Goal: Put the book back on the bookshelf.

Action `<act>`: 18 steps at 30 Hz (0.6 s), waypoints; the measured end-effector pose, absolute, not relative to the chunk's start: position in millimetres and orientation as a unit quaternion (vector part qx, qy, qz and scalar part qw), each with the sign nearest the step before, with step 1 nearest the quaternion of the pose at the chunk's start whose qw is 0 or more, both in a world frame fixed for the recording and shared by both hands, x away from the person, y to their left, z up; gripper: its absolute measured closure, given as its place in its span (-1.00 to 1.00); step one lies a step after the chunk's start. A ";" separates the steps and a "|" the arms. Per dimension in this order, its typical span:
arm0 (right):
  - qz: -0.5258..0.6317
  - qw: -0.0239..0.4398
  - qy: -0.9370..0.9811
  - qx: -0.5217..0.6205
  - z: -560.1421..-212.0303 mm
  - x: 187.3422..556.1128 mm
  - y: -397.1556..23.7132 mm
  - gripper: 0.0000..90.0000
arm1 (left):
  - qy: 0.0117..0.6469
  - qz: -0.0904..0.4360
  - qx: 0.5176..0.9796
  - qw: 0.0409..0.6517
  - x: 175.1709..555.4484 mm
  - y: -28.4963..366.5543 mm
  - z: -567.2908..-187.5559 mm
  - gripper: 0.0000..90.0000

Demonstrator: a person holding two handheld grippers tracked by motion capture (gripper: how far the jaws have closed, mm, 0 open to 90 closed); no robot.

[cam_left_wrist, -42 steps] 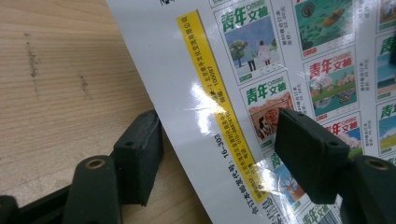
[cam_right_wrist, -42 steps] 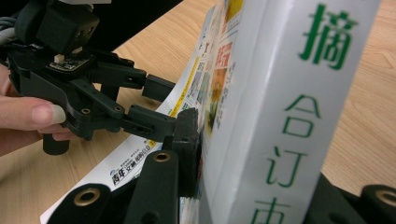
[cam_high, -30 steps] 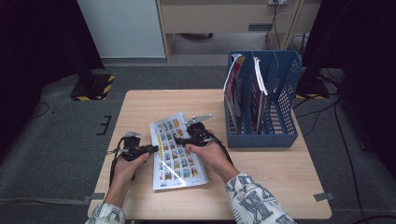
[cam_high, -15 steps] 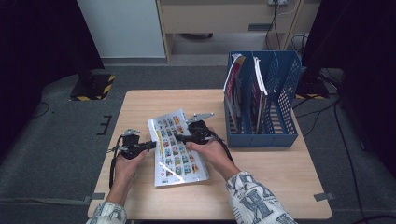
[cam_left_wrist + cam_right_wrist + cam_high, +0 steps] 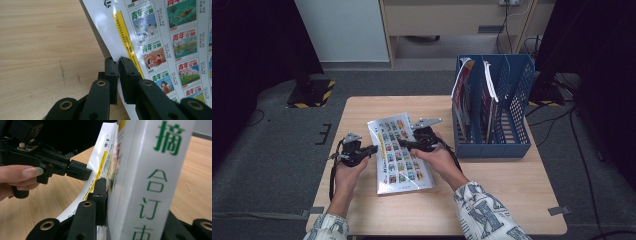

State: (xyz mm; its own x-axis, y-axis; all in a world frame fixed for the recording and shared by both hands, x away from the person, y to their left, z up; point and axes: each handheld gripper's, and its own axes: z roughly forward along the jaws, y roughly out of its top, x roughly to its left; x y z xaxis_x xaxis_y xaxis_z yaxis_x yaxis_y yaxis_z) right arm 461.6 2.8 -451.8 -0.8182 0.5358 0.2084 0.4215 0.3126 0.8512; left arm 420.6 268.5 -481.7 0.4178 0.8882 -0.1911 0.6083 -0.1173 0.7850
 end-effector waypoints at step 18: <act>0.532 0.073 0.795 0.282 -439.7 463.9 -4.8 0.58 | 0.494 0.216 0.721 0.436 419.4 262.6 -458.4 0.88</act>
